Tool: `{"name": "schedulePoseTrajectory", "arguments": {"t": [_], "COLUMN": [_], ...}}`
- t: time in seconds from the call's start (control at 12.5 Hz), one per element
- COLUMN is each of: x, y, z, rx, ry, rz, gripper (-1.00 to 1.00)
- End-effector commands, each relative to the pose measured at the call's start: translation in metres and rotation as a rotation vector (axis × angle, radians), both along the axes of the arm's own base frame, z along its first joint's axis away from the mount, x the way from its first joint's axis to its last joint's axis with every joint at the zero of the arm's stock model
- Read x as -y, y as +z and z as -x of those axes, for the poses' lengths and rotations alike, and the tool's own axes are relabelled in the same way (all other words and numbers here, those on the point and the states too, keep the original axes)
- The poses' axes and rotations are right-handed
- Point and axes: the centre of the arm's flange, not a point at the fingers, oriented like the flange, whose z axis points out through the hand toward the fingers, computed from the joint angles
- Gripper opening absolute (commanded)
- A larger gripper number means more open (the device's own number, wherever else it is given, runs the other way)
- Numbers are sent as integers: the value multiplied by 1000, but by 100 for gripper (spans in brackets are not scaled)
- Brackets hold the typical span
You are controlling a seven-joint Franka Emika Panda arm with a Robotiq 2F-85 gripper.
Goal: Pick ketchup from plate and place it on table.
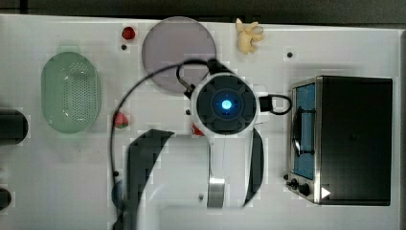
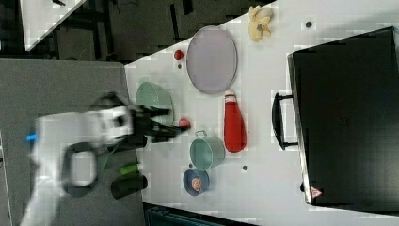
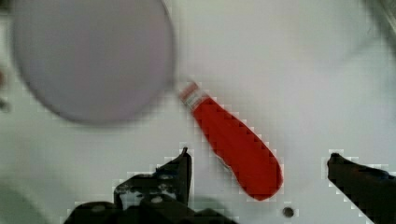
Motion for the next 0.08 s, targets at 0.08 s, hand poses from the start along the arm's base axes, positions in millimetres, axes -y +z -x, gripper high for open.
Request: {"name": "schedulePoseTrajectory", "arguments": {"t": [0.08], "x": [-11], "y": [85], "z": [18], "rx": [-11], "ry": [-165], "rz": [2], "gripper": [100]}}
